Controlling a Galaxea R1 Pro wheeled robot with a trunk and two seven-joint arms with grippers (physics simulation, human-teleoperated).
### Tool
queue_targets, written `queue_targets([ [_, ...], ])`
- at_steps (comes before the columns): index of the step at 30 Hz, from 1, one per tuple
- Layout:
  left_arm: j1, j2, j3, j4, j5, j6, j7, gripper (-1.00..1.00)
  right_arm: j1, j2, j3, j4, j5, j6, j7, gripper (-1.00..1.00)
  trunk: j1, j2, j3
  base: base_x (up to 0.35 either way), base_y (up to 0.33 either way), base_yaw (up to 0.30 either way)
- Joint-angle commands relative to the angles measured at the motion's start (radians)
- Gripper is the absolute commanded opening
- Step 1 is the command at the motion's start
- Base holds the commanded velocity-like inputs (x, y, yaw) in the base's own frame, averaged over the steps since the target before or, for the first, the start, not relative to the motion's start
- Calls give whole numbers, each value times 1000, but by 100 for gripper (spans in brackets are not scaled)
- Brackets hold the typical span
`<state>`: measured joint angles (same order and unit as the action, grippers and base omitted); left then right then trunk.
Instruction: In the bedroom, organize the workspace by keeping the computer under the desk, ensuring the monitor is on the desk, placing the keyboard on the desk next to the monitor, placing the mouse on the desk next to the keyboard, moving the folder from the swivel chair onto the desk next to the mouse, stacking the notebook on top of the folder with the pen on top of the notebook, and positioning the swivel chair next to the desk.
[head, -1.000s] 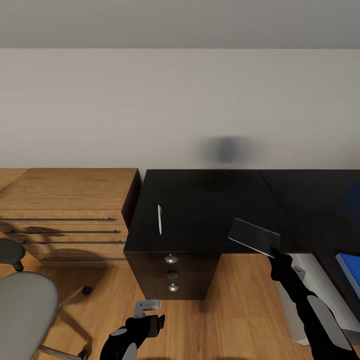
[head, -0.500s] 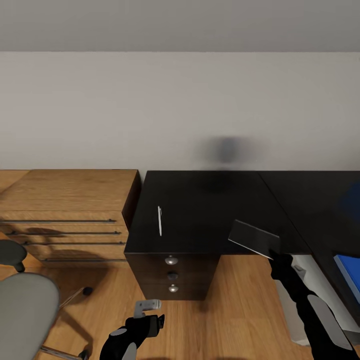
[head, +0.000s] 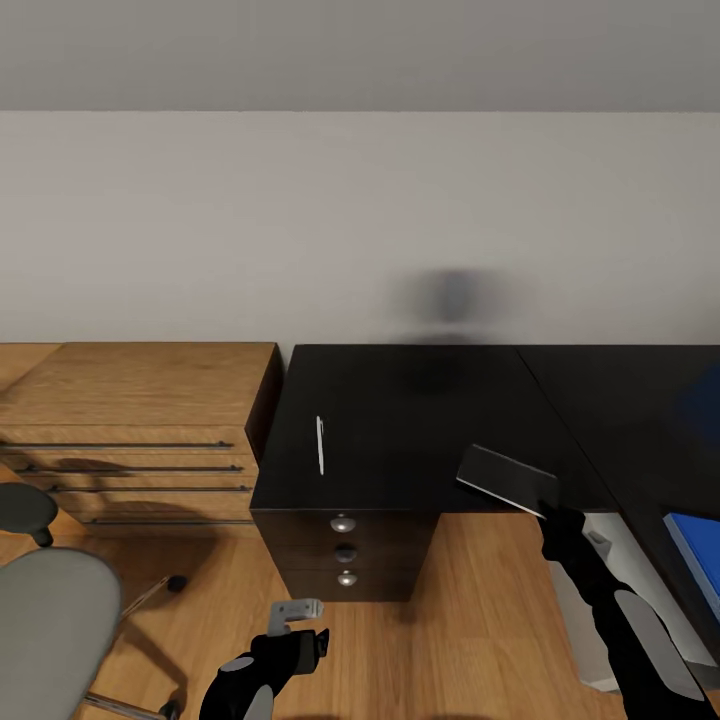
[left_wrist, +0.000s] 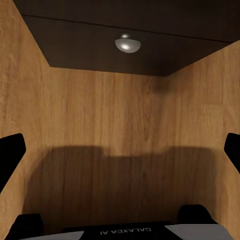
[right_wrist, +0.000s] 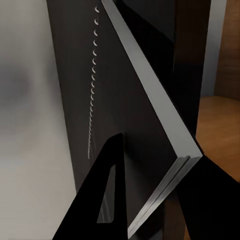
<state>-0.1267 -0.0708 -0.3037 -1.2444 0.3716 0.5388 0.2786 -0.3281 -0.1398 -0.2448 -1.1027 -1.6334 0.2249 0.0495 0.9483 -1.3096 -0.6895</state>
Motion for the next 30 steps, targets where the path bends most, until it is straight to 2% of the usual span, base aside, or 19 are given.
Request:
queue_targets([
  [1,-1,0,-2,-1,11,3,9,100,0,0,-1,1,-5,5,0,-100,0,0,-1,0,0,0],
  [11,-1,0,-2,-1,11,4,9,100,0,0,-1,1,-5,5,0,-100,0,0,-1,0,0,0],
  [17,-1,0,-5,0,10,-2,11,100,0,2,-1,-5,-5,6,4,-100,-23,42,18,0,0,0],
  [19,4,0,-6,24,10,-5,12,100,0,1,-1,-15,-5,6,4,-100,-31,56,24,0,0,0],
  [22,22,4,-4,110,10,-22,13,100,0,1,-1,-47,-5,7,3,-100,-42,77,34,0,0,0],
  [24,27,15,-4,174,10,-54,12,100,0,0,-1,-56,-4,7,3,-100,-50,91,40,0,0,0],
  [26,31,37,-3,306,9,-173,10,100,0,1,-1,-64,-3,8,3,-100,-57,105,46,0,0,0],
  [27,31,40,-3,329,9,-206,10,100,0,1,-1,-66,-2,7,3,-100,-61,112,49,0,0,0],
  [30,32,47,-4,420,7,-402,8,100,2,4,0,-98,-2,8,3,-100,-73,133,59,0,0,0],
])
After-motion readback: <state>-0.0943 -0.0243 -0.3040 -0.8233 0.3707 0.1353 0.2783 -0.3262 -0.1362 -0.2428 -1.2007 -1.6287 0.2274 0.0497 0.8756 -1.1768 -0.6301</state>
